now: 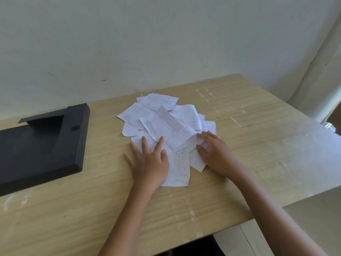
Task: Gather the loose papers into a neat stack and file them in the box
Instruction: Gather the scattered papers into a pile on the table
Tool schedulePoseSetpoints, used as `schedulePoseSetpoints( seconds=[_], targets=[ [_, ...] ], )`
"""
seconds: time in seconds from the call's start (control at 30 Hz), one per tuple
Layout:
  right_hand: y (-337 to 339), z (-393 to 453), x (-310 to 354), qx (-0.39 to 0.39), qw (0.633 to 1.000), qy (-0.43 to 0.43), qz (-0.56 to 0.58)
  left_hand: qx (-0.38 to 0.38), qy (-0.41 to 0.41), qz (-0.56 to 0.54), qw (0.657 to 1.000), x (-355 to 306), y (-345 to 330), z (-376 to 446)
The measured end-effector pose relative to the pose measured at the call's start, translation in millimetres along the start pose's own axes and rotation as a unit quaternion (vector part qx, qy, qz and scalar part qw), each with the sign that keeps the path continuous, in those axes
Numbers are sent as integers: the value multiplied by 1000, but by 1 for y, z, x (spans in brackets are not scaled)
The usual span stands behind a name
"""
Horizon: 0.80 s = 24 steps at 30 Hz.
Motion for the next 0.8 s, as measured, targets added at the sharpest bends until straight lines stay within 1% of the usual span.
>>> schedulePoseSetpoints(
  seconds=[0.1, 0.17, 0.23, 0.27, 0.3, 0.37, 0.4, 0.43, 0.53, 0.63, 0.7, 0.8],
  targets=[
    [10, 2, -4, -10, 999, -16, 45, 8, -19, -19, 1000, 2, 6, -1],
    [17, -2, -3, -25, 998, -10, 54, 8, -35, -29, 999, 2, 10, -2],
    [28, -3, -11, -83, 996, -13, 32, 7, -52, -26, 998, 5, 13, -1],
    [33, -2, -20, -120, 992, -25, 18, -9, -59, -27, 998, 7, 16, 1],
    [37, -2, -28, -147, 988, -38, 12, -41, -64, -33, 997, 9, 22, 4],
    [36, 2, -39, -163, 986, -41, -8, -114, -48, -53, 991, 17, 37, 13],
    [32, 4, -41, -155, 987, -30, -14, -131, -28, -60, 989, 22, 41, 21],
    [30, 7, -40, -146, 989, -21, -13, -127, -7, -59, 990, 27, 41, 31],
    [28, 18, -34, -121, 992, -11, 38, -69, 42, -23, 996, 38, 33, 66],
    [23, 35, -33, -102, 994, -18, 14, -50, 75, -29, 996, 34, 29, 80],
    [18, 41, -29, -83, 996, -24, -26, -24, 47, -35, 998, 21, 26, 78],
    [10, 61, -28, -54, 996, -26, -63, -4, -2, -26, 1000, 11, 17, 90]
  ],
)
Point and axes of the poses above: each hand's wrist, its own z-axis towards the middle knuckle, its own y-axis out of the back of the hand, x = y × z, the point moved 8 cm from there along z, towards the middle knuckle, and after that the axes turned 6 degrees about -y, right-handed, at the moved point
